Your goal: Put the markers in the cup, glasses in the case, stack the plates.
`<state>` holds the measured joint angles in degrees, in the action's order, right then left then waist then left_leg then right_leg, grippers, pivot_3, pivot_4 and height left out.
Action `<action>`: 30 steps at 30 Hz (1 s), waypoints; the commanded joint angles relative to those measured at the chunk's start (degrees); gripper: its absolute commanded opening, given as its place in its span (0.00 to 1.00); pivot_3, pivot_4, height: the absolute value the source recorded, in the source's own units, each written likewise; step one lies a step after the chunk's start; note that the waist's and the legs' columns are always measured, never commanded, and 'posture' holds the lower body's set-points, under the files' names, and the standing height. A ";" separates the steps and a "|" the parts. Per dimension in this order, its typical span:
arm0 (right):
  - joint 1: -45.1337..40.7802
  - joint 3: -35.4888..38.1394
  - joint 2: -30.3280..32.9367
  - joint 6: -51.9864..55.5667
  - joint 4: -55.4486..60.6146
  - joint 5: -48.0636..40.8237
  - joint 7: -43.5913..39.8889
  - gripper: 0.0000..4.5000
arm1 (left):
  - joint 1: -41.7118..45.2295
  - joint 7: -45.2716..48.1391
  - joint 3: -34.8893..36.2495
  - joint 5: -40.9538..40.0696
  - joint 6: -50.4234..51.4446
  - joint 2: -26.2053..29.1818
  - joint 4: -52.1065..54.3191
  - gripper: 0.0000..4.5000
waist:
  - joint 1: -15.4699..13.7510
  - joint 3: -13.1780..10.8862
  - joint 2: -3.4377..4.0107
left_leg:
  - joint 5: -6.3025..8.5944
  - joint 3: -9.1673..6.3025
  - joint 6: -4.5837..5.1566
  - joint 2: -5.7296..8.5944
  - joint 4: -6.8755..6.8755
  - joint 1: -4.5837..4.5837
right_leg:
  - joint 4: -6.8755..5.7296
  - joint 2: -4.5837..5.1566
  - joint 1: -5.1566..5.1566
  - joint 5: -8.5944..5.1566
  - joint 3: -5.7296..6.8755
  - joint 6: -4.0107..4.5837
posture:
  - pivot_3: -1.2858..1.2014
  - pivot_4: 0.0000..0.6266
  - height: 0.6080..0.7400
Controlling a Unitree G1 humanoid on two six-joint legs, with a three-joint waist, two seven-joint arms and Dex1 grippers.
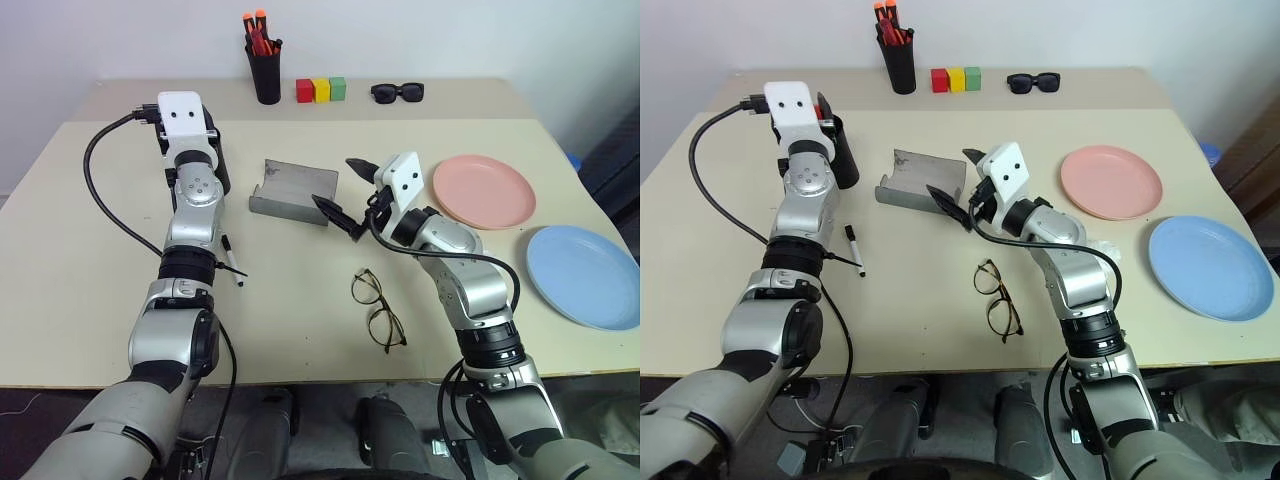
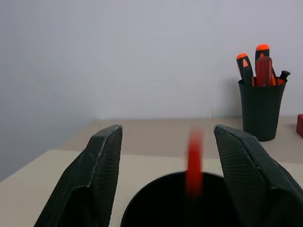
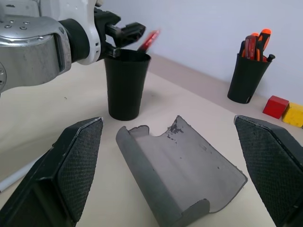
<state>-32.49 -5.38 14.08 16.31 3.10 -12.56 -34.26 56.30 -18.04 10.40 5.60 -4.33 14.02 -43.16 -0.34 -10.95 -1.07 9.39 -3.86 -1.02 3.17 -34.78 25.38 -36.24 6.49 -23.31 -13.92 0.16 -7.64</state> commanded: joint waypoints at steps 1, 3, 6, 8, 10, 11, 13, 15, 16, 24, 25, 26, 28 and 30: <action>-0.47 0.04 -0.49 -1.06 1.26 -0.41 0.13 1.00 | 0.13 -0.78 -0.12 -0.13 -0.72 0.15 0.91 0.63 | 0.01 0.00 0.00 | 0.00 0.00 0.00 0.00 0.00 0.00 | 0.00 0.00 0.00 0.00 0.00 0.00 | 0.52 0.24 1.00; -0.46 0.05 -0.53 -1.08 1.26 -0.44 0.12 1.00 | 0.13 -1.02 -0.06 -0.25 -0.62 0.07 0.94 0.63 | 0.02 0.00 0.00 | 0.00 0.00 0.00 0.00 0.00 0.00 | 0.00 0.00 0.00 0.00 0.00 0.00 | 0.52 0.24 1.00; -0.43 0.02 -0.58 -1.08 1.42 -0.39 0.21 1.00 | 0.36 -1.24 0.61 -1.03 -0.40 0.20 3.04 0.63 | 0.02 0.00 0.00 | 0.00 0.00 0.00 0.00 0.00 0.00 | 0.00 0.00 0.00 0.00 0.00 0.00 | 0.52 0.24 1.00; -0.46 0.15 -0.33 -1.10 1.55 -0.34 0.15 1.00 | 0.26 -0.66 2.16 -3.27 1.23 0.22 6.93 0.63 | 0.05 0.00 0.00 | 0.00 0.00 0.00 0.00 0.00 0.00 | 0.00 0.00 0.00 0.00 0.00 0.00 | 0.52 0.24 1.00; -0.56 0.51 0.80 -1.17 1.77 -0.16 -0.44 1.00 | -1.09 0.66 3.84 -6.40 6.74 0.19 14.87 0.63 | 0.19 0.00 0.00 | 0.00 -0.01 0.00 0.00 0.00 0.00 | 0.00 0.00 -0.01 0.00 0.00 0.00 | 0.52 0.24 1.00; -0.59 0.66 1.44 -1.07 1.95 -0.21 -0.91 1.00 | -2.08 1.45 4.35 -7.74 10.14 0.13 19.10 0.63 | 0.34 0.00 0.00 | 0.00 -0.01 0.00 0.00 0.01 0.01 | 0.00 0.00 -0.01 0.00 0.00 0.00 | 0.52 0.24 1.00; -0.31 0.47 3.79 0.21 3.06 -1.13 -3.74 1.00 | -5.43 2.84 4.29 -9.31 20.29 0.32 29.66 0.63 | 0.56 0.00 0.01 | 0.00 -0.03 0.00 0.00 0.01 0.01 | 0.00 0.00 -0.01 0.00 -0.01 0.00 | 0.52 0.24 1.00; 0.51 -0.42 7.19 0.68 4.44 -1.37 -7.74 1.00 | -9.69 4.36 3.40 -10.50 33.36 0.62 41.18 0.75 | 0.86 0.00 0.01 | 0.00 -0.03 0.00 0.00 0.01 0.00 | 0.01 0.00 0.02 0.00 -0.01 0.00 | 0.52 0.24 1.00; 0.80 -0.78 8.49 0.69 4.78 -1.33 -9.11 1.00 | -11.35 4.83 3.08 -11.01 38.91 0.68 45.65 0.82 | 1.07 0.00 0.01 | 0.00 -0.04 0.00 0.00 0.00 0.00 | 0.00 0.00 0.04 0.00 -0.01 0.00 | 0.52 0.24 1.00; 0.32 -0.12 13.20 -0.69 1.69 -0.81 -14.21 1.00 | -18.56 0.80 3.32 -9.81 80.53 -7.58 67.36 0.99 | 1.05 0.00 0.01 | 0.01 -0.11 0.00 -0.03 -0.05 -0.03 | -0.02 -0.05 0.09 -0.01 0.00 0.01 | 0.52 0.24 1.00; 0.12 -0.10 13.20 -0.86 1.29 -0.69 -14.39 1.00 | -18.49 0.00 3.93 -8.89 84.51 -9.00 67.64 0.99 | 1.05 0.00 0.01 | 0.00 -0.12 0.00 -0.03 -0.06 -0.03 | -0.04 -0.05 0.09 -0.01 0.00 0.01 | 0.52 0.24 1.00; -0.07 -0.10 13.14 -1.04 0.90 -0.58 -14.54 1.00 | -18.19 -0.78 4.57 -7.90 87.75 -10.13 67.61 0.99 | 1.06 0.00 0.01 | 0.00 -0.12 0.00 -0.03 -0.08 -0.03 | -0.04 -0.05 0.09 -0.02 0.00 0.01 | 0.52 0.24 1.00; -0.26 -0.15 13.08 -1.36 0.38 -0.42 -14.85 1.00 | -16.60 -1.81 7.46 -5.93 93.61 -12.84 66.95 0.99 | 1.07 0.00 0.01 | 0.00 -0.12 0.00 -0.02 -0.10 -0.03 | -0.04 -0.05 0.09 -0.02 0.00 0.01 | 0.52 0.24 1.00; 0.03 -0.27 13.12 -1.68 0.32 -0.30 -15.12 1.00 | -15.47 -1.81 10.34 -4.98 96.47 -15.29 65.80 0.99 | 1.06 0.00 0.00 | 0.01 -0.12 0.00 -0.03 -0.09 -0.02 | -0.04 -0.05 0.08 -0.02 0.00 0.01 | 0.52 0.24 1.00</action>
<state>-31.24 -6.27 26.81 15.90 2.42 -12.55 -48.98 39.04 -19.33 18.85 -0.91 89.85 -0.80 21.75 0.72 -10.96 -1.07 9.39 -3.98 -1.03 3.14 -34.86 25.35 -36.28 6.44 -23.23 -13.94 0.17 -7.63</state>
